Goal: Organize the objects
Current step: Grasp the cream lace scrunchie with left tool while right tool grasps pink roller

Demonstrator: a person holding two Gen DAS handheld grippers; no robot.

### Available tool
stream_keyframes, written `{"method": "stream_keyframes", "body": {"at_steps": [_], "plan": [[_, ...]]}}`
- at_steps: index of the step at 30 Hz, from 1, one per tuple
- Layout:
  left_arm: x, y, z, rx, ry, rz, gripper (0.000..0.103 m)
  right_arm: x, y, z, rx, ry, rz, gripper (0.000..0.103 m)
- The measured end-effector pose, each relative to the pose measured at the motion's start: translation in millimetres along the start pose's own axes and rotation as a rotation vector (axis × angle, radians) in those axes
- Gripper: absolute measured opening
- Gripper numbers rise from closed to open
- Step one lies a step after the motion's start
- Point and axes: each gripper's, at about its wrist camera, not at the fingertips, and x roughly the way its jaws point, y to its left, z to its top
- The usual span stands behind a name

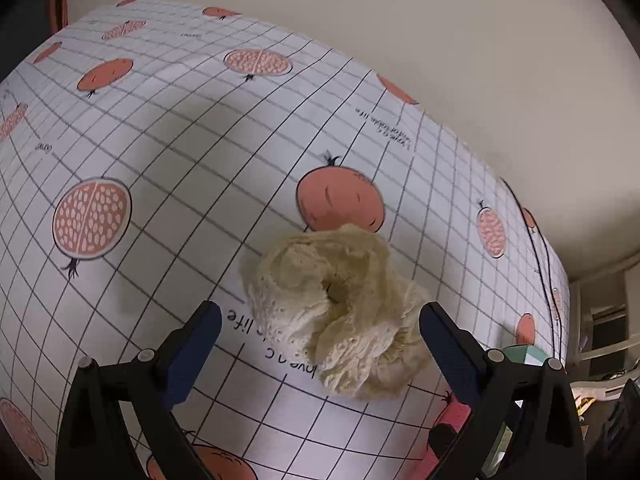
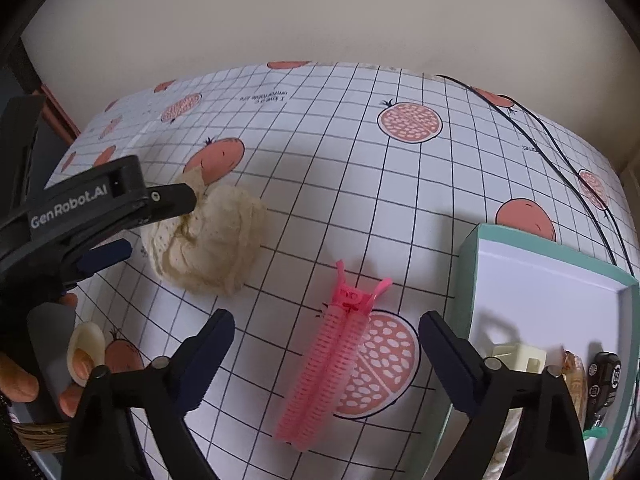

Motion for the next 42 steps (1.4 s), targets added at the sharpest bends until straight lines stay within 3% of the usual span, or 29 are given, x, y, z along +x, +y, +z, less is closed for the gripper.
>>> {"method": "stream_keyframes", "body": {"at_steps": [8, 11, 13, 16, 21, 34, 42], "plan": [[5, -3, -7, 0.016, 0.013, 0.024, 0.097, 5, 1, -5, -0.015, 0.019, -0.009, 0.072], [2, -5, -7, 0.033, 0.008, 0.032, 0.079, 5, 2, -5, -0.024, 0.025, -0.013, 0.062], [2, -7, -8, 0.038, 0.009, 0.027, 0.075, 6, 2, -4, -0.026, 0.030, -0.013, 0.053], [2, -7, -7, 0.043, 0.009, 0.029, 0.067, 6, 3, -3, -0.029, 0.035, -0.014, 0.048], [4, -8, -4, 0.052, 0.008, 0.038, 0.060, 9, 3, -6, -0.034, 0.043, -0.019, 0.043], [4, -15, -6, 0.091, -0.004, 0.073, 0.058, 11, 5, -6, -0.060, 0.040, -0.033, 0.036], [4, -12, -3, 0.098, -0.004, 0.076, 0.035, 11, 8, -5, -0.075, 0.038, -0.031, 0.034]]}}
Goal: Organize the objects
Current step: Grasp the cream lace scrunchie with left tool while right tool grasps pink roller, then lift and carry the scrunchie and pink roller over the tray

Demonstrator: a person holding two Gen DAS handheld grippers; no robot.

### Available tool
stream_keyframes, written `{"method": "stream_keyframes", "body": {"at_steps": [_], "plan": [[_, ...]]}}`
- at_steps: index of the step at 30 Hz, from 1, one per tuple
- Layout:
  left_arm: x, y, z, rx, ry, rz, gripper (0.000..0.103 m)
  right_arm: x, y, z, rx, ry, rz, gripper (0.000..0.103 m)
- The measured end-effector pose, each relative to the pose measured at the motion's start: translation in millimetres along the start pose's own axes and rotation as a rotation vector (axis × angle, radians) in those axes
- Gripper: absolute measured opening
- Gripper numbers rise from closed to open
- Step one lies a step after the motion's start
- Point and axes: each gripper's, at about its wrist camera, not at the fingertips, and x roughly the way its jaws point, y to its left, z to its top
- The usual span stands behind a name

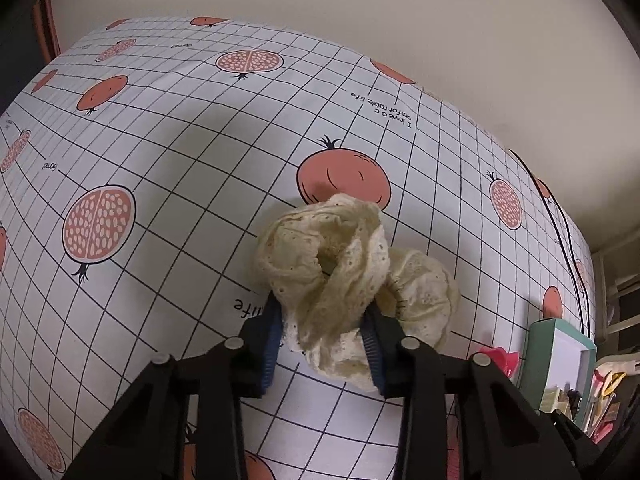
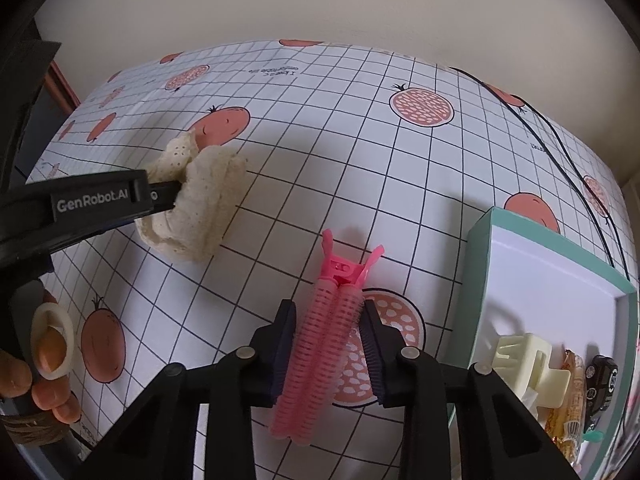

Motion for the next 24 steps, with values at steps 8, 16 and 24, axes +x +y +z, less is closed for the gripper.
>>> {"method": "stream_keyframes", "body": {"at_steps": [8, 16, 24], "plan": [[-3, 0, -2, -0.013, -0.004, -0.013, 0.024, 0, 1, 0, 0.003, 0.000, 0.002, 0.034], [-10, -3, 1, -0.016, -0.011, -0.024, 0.020, -6, 2, 0, -0.001, -0.013, 0.004, 0.032], [-26, -4, 3, -0.014, -0.047, -0.044, 0.019, -18, -1, 1, -0.007, -0.039, -0.007, 0.028]]}}
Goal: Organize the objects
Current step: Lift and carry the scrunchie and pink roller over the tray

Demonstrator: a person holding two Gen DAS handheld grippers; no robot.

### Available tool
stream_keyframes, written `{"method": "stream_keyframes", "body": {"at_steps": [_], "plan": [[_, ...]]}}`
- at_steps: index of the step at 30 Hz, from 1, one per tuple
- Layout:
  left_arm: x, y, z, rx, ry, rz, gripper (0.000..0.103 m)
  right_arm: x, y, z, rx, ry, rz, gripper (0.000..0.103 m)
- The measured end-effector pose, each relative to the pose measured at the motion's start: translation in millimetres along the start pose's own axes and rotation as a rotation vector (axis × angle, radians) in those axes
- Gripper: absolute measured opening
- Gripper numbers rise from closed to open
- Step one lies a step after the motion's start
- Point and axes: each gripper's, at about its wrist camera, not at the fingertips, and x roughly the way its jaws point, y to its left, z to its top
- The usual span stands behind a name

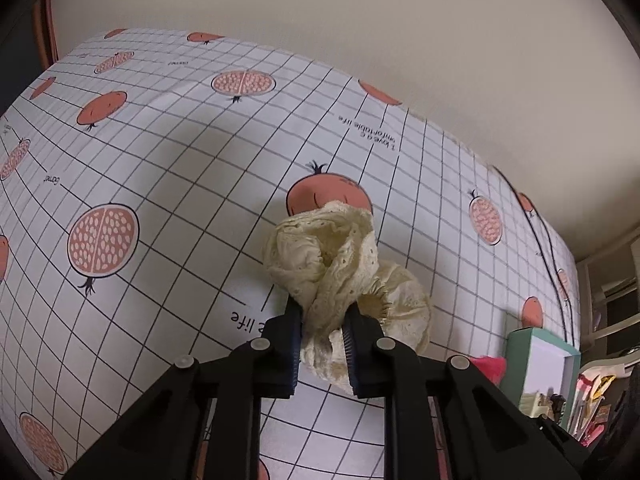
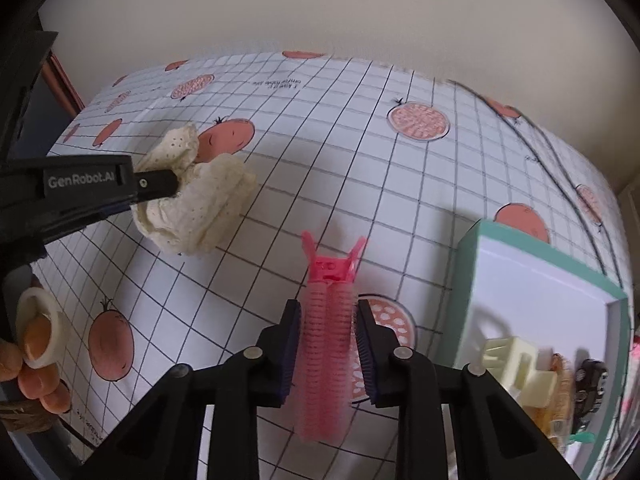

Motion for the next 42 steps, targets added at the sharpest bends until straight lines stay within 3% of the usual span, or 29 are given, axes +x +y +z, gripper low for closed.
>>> {"method": "stream_keyframes", "body": {"at_steps": [19, 42], "plan": [[-58, -25, 19, 0.010, -0.133, -0.124, 0.019, -62, -32, 14, 0.081, -0.137, 0.020, 0.028], [-66, -108, -7, 0.108, -0.104, -0.197, 0.019, -84, -104, -15, 0.156, -0.131, -0.070, 0.029]]}}
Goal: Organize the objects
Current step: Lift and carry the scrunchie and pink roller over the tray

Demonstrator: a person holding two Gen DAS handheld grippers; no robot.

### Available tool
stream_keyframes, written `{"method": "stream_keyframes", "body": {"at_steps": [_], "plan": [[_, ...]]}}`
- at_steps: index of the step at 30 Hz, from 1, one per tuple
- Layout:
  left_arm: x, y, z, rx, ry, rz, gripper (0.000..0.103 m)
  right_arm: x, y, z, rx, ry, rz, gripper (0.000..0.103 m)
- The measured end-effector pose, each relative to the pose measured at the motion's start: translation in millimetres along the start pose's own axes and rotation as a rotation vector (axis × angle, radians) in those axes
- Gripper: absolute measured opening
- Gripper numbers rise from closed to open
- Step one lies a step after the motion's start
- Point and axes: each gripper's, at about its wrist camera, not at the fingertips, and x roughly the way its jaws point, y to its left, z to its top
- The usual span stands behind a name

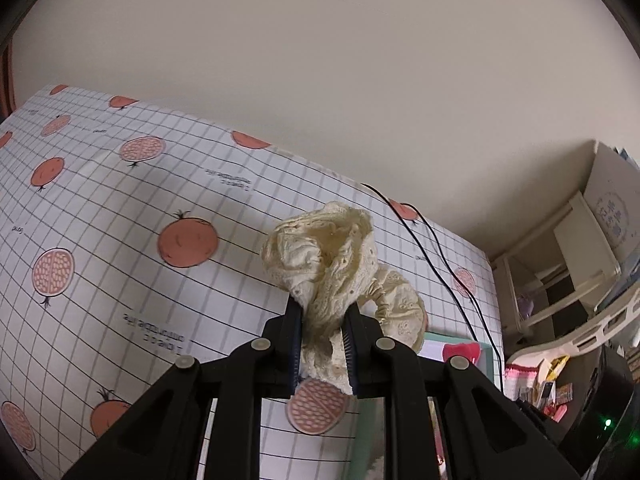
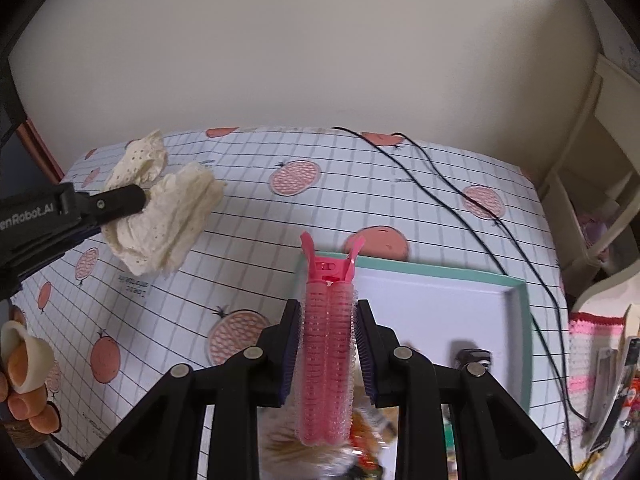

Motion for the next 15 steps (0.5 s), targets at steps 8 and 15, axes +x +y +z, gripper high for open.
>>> {"method": "stream_keyframes", "body": {"at_steps": [8, 15], "plan": [[13, -34, -15, 0.034, 0.035, -0.023, 0.019, -7, -40, -4, 0.055, 0.009, -0.029, 0.029], [24, -62, -29, 0.082, 0.064, -0.035, 0.019, -16, -71, -6, 0.099, 0.000, -0.042, 0.029]]}}
